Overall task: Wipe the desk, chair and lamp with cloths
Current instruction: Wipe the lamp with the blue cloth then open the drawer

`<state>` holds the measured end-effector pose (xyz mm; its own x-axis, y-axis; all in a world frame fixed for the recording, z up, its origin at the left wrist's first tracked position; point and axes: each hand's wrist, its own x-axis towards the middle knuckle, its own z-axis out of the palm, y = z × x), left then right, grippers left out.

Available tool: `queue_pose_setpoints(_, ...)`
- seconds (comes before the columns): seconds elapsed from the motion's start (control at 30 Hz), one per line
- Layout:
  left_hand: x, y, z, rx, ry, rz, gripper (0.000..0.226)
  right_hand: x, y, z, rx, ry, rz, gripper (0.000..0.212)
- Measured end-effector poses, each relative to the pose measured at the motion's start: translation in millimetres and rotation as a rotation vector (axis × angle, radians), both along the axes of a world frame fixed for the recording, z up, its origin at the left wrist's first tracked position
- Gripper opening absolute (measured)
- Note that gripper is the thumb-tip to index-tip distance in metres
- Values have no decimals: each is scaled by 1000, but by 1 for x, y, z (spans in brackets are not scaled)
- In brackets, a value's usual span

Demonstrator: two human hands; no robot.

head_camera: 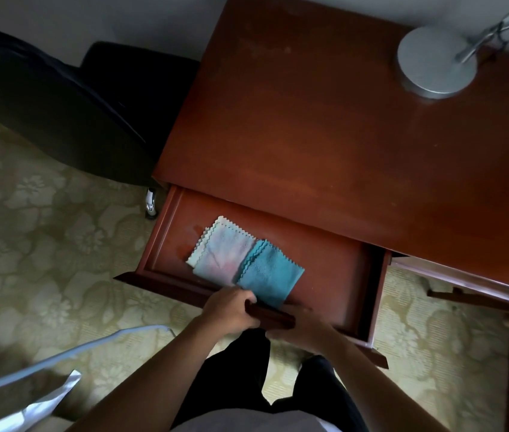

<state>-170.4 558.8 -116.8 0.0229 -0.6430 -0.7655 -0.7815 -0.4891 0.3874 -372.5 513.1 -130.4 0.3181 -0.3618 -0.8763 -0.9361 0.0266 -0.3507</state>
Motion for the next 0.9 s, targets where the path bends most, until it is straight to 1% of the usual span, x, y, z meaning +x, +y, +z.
queue_pose_setpoints(0.07,7,0,1,-59,-2,-104,52,1,-1,6,-52,22,127,81)
queue_pose_setpoints(0.17,10,-7,2,-116,-18,-246,52,3,-5,12,-122,35,230,76)
queue_pose_setpoints(0.27,11,-16,4,-170,-35,-397,47,5,-6,17,-175,58,258,75)
queue_pose_setpoints(0.33,10,-19,5,-257,-77,-467,36,5,-8,15,-224,72,216,75)
queue_pose_setpoints(0.4,5,-18,5,-309,-188,-498,28,6,-13,16,-365,50,196,68)
queue_pose_setpoints(0.43,1,-16,4,-315,-260,-498,32,5,-15,16,-467,53,224,62)
queue_pose_setpoints(0.5,-6,-17,2,-285,-364,-463,47,7,-17,17,-681,74,275,50)
queue_pose_setpoints(0.53,-9,-20,1,-265,-384,-412,52,8,-17,20,-753,88,252,45)
queue_pose_setpoints(0.57,-10,-25,1,-255,-382,-348,54,12,-18,23,-776,114,202,43)
queue_pose_setpoints(0.63,-12,-37,2,-256,-315,-181,52,22,-21,26,-688,195,62,41)
queue_pose_setpoints(0.67,-13,-43,2,-243,-244,-67,51,28,-26,27,-630,244,-9,41)
queue_pose_setpoints(0.7,-12,-50,3,-201,-165,61,53,35,-33,30,-567,290,-96,41)
queue_pose_setpoints(0.73,-13,-57,5,-136,-75,190,54,39,-41,34,-482,303,-226,40)
queue_pose_setpoints(0.77,-13,-65,6,-75,27,305,52,42,-48,37,-371,262,-417,35)
queue_pose_setpoints(0.8,-14,-74,7,-20,144,437,45,44,-56,38,-238,152,-643,27)
queue_pose_setpoints(0.83,-16,-83,8,27,268,599,32,46,-62,41,-95,19,-861,19)
queue_pose_setpoints(0.87,-19,-91,11,87,388,776,23,47,-68,44,22,-79,-1030,13)
queue_pose_setpoints(0.9,-22,-100,14,153,492,938,18,47,-72,45,105,-159,-1157,10)
